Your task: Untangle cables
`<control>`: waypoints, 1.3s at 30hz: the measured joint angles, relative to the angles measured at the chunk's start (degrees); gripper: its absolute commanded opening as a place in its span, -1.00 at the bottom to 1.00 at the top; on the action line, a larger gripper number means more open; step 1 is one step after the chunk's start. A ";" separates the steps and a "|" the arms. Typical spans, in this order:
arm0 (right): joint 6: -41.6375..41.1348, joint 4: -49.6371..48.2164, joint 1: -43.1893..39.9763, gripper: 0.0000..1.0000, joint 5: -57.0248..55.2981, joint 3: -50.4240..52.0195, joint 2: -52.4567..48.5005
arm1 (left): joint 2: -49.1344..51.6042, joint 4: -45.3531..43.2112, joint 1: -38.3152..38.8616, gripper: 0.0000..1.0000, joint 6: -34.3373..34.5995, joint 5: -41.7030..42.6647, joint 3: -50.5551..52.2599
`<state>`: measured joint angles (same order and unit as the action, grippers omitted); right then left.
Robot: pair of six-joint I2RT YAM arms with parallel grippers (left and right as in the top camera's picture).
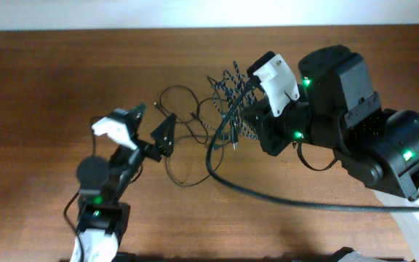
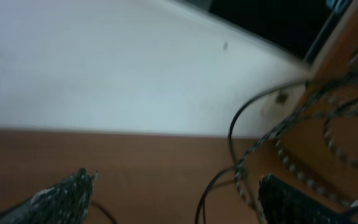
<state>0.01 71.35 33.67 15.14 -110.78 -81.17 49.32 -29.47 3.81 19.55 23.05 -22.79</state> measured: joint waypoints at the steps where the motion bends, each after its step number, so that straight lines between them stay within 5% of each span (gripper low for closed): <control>1: 0.00 -0.28 0.07 -0.90 0.37 -0.02 -0.44 | 8.92 -7.61 2.99 0.79 0.02 0.79 -1.11; 5: -0.22 0.61 0.07 -0.92 10.80 -0.04 -3.08 | 25.66 -22.88 8.92 0.73 0.02 1.84 -6.43; 6: -0.24 1.95 0.07 -0.92 13.84 -0.04 -5.75 | 25.92 -23.67 8.98 0.33 0.02 1.40 -6.99; 8: -0.24 2.71 0.07 -0.92 14.84 -0.04 -6.23 | 26.03 -23.58 8.98 0.14 0.02 -0.13 -6.99; 9: -0.24 3.41 0.07 -0.92 15.10 -0.04 -6.23 | 26.05 -23.52 9.03 -0.82 0.02 -1.44 -6.99; 10: -0.24 3.74 0.07 -0.92 15.91 -0.04 -6.23 | 26.08 -23.50 9.05 -1.00 0.02 -2.16 -7.02; 14: -0.17 4.79 -1.49 -0.92 7.21 -0.04 -6.34 | 25.97 -9.92 9.55 -1.00 0.00 -9.60 -7.91; 19: -10.69 5.20 -26.01 -0.92 -17.79 -0.04 -8.68 | 19.47 11.61 0.39 -1.00 4.09 -12.87 -8.20; 23: -19.39 8.92 -32.20 -0.82 -18.97 -0.17 -16.39 | 5.62 28.41 -4.66 -1.00 4.31 -13.68 -8.15; 24: -19.61 9.35 -32.22 -0.92 -21.42 -0.24 -19.32 | 3.54 26.10 -4.66 -1.00 5.03 -12.81 -8.00; 26: -19.32 11.02 -32.24 -0.92 -18.27 -0.22 -23.43 | -2.86 -5.40 -4.81 -1.00 6.69 -2.43 -6.60; 27: -18.53 11.91 -32.20 -0.92 -16.04 -0.15 -24.28 | -7.02 -10.95 -4.79 -1.00 9.57 -2.45 -7.98; 29: -14.23 14.14 -32.22 -0.92 -8.63 0.44 -24.46 | -6.64 10.38 -4.81 -1.00 23.19 -7.78 -8.55; 30: -8.59 14.21 -32.41 -0.92 1.86 0.44 -24.50 | -3.10 26.03 -3.78 -1.00 26.80 -9.16 -8.87; 31: 1.09 16.17 -32.50 -0.92 16.55 0.50 -24.55 | 3.34 32.09 -1.90 -1.00 28.61 -9.99 -8.07; 32: 18.75 21.22 -32.48 -0.92 33.53 0.61 -24.41 | 11.10 32.37 0.83 -1.00 29.77 -10.23 -7.93; 35: 31.87 21.49 -33.03 -0.92 37.42 0.66 -24.22 | 26.75 22.45 2.99 -1.00 35.69 -9.49 -8.07; 36: 29.29 18.97 -35.60 -0.92 35.28 0.66 -24.17 | 27.69 23.50 2.99 -1.00 37.42 -10.75 -8.17; 38: 5.11 12.74 -41.33 -0.92 12.74 0.70 -23.93 | 28.89 27.52 2.99 -1.00 46.16 -11.63 -8.17; 39: -6.36 13.90 -43.93 -0.92 -0.20 0.70 -23.89 | 29.05 17.49 1.92 -1.00 55.56 -6.86 -7.50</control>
<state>-6.35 85.25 -10.26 14.94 -110.08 -105.06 78.37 -11.99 5.74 75.11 16.19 -30.28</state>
